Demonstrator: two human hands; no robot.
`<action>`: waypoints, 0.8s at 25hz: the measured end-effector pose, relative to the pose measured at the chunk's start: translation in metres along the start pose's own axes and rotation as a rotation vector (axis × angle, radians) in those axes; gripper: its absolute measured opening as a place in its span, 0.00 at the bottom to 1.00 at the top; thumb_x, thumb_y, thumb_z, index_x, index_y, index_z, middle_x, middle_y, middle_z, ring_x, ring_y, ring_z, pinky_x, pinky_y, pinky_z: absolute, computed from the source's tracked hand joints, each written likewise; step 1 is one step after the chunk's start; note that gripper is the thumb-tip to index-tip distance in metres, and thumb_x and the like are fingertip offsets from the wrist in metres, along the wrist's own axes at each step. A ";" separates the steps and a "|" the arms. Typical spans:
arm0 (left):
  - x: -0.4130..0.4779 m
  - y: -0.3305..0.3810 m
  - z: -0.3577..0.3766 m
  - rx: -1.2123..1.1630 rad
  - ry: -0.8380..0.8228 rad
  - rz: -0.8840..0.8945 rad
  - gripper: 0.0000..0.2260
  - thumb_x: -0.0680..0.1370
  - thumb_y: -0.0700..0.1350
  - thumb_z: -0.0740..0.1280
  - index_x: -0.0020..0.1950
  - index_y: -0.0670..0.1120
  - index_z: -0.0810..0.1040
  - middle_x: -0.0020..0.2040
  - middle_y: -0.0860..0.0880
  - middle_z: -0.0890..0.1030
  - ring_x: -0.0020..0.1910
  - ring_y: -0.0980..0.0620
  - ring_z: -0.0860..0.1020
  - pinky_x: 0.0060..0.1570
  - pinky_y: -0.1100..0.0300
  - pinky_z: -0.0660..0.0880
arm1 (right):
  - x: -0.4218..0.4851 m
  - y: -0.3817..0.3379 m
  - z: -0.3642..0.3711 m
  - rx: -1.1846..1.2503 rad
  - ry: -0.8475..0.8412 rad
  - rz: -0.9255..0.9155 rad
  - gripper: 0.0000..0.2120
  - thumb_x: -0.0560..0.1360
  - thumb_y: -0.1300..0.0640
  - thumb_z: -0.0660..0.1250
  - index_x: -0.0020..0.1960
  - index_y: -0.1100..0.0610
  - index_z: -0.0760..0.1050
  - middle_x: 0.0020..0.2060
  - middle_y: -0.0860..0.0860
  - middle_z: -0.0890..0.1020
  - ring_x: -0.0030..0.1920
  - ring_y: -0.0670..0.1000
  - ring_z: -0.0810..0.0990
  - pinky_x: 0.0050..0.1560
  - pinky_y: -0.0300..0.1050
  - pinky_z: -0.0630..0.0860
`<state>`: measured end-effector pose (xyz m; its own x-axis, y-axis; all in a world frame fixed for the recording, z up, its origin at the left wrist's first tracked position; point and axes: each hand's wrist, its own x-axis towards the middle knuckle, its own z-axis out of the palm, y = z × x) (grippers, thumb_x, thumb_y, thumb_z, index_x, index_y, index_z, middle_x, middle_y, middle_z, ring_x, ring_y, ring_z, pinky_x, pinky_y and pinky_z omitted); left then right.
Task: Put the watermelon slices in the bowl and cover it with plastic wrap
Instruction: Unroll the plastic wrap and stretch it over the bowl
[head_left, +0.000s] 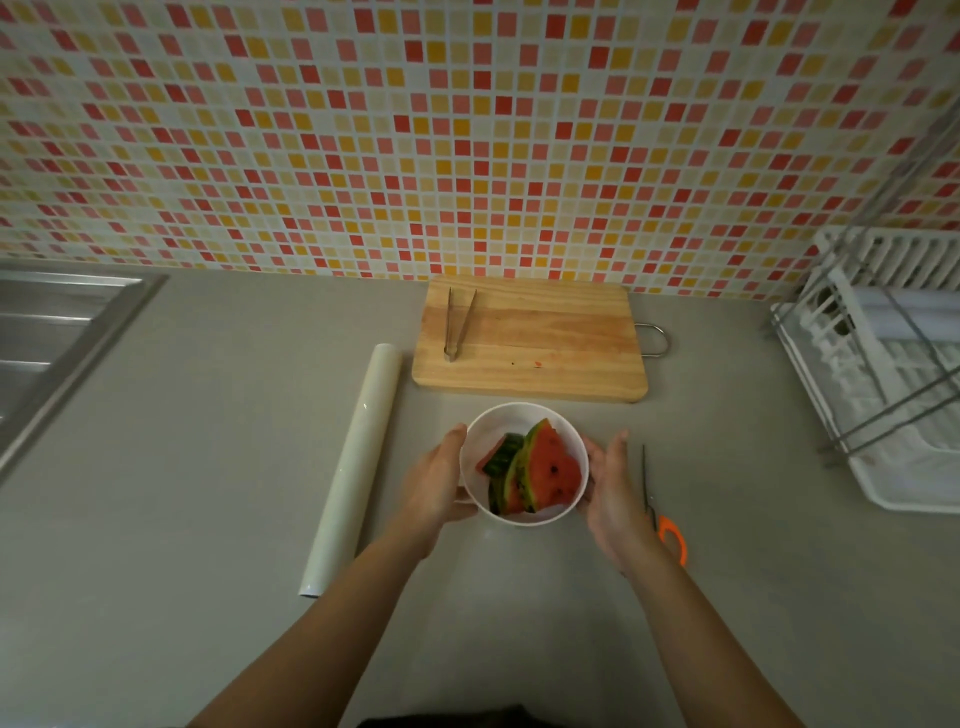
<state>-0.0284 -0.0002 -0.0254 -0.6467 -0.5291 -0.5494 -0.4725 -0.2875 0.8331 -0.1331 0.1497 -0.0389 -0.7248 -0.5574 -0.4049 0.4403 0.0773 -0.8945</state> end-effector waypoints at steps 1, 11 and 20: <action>0.001 -0.001 -0.001 0.051 0.028 0.012 0.19 0.79 0.60 0.52 0.52 0.53 0.79 0.50 0.48 0.82 0.49 0.45 0.81 0.45 0.52 0.79 | 0.004 0.004 0.001 -0.040 0.034 0.008 0.35 0.74 0.35 0.37 0.62 0.51 0.73 0.58 0.52 0.80 0.59 0.49 0.76 0.61 0.48 0.73; 0.041 0.009 -0.126 0.349 0.706 0.254 0.08 0.75 0.48 0.68 0.39 0.47 0.82 0.36 0.49 0.83 0.38 0.50 0.80 0.38 0.60 0.72 | 0.027 0.018 0.012 -0.187 0.252 -0.014 0.26 0.78 0.39 0.40 0.57 0.49 0.73 0.54 0.52 0.79 0.56 0.51 0.76 0.60 0.48 0.70; 0.060 -0.012 -0.135 0.154 0.236 0.058 0.10 0.78 0.45 0.66 0.52 0.40 0.82 0.43 0.41 0.78 0.41 0.47 0.74 0.43 0.55 0.72 | 0.027 0.015 0.013 -0.126 0.243 0.055 0.28 0.78 0.38 0.39 0.57 0.48 0.73 0.49 0.51 0.79 0.46 0.45 0.77 0.47 0.41 0.70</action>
<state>0.0194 -0.1366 -0.0602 -0.5265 -0.7176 -0.4559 -0.5360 -0.1361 0.8332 -0.1390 0.1248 -0.0605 -0.8142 -0.3365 -0.4730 0.4236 0.2127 -0.8805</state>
